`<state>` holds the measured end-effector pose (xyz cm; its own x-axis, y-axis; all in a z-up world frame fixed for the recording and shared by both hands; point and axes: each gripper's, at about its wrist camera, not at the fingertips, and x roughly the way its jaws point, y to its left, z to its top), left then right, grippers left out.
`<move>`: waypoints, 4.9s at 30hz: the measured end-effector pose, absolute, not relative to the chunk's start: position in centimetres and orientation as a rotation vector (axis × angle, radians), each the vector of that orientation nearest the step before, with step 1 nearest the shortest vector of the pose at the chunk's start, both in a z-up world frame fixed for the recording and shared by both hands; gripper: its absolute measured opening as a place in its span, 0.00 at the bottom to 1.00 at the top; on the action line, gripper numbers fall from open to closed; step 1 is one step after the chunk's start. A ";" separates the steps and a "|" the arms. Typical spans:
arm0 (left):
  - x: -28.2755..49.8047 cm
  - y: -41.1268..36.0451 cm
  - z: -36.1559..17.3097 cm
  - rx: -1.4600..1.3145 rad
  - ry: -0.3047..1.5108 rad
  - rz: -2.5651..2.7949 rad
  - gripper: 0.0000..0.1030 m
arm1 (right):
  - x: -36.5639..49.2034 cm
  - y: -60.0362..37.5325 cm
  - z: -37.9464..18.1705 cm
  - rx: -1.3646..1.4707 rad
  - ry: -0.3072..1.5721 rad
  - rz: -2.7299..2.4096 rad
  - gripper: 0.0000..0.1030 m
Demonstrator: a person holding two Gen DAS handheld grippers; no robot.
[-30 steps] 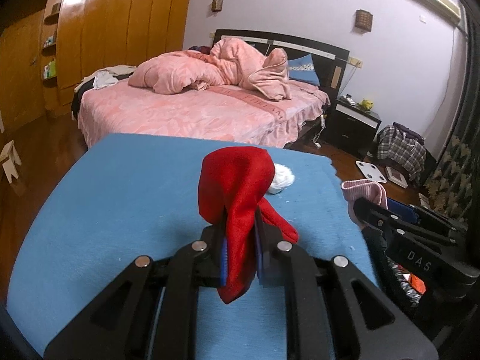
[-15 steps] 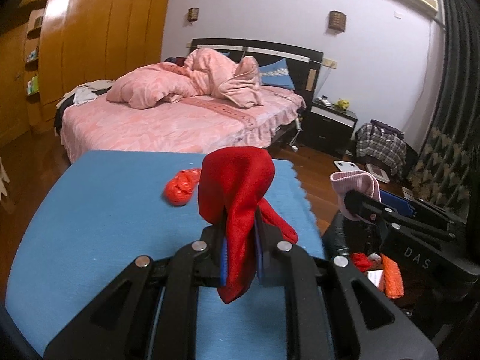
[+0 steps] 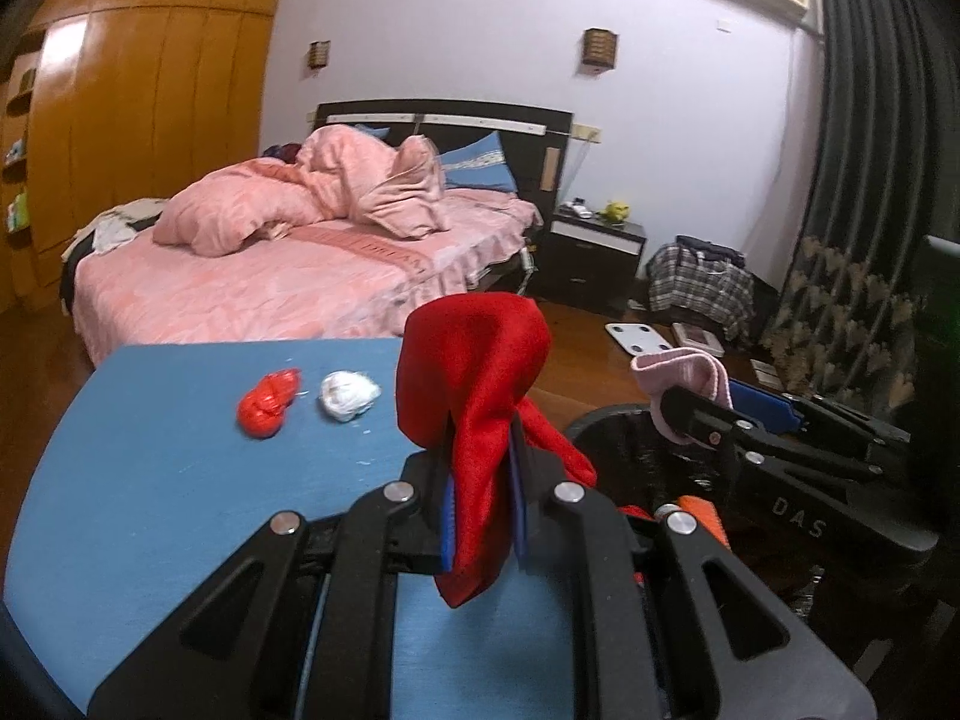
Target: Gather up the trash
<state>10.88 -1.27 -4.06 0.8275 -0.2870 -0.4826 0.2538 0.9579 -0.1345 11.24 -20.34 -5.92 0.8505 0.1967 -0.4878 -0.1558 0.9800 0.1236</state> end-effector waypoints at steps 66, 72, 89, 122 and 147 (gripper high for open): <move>15.4 -15.3 -10.8 0.021 0.686 -0.592 0.47 | 9.4 -38.0 -12.3 0.202 0.652 -0.110 0.67; 15.3 -13.0 -10.2 0.010 0.655 -0.508 0.79 | 9.1 -37.8 -11.8 0.197 0.621 -0.137 0.95; 14.7 1.4 -9.5 -0.032 0.610 -0.160 0.87 | 12.0 -27.9 -10.2 0.125 0.601 0.054 0.94; 27.0 19.8 -14.1 -0.132 0.691 0.130 0.87 | 31.2 -6.3 -13.9 0.004 0.681 0.277 0.94; 28.6 18.6 -15.1 -0.121 0.713 0.081 0.86 | 34.7 -3.9 -16.7 0.021 0.788 0.348 0.33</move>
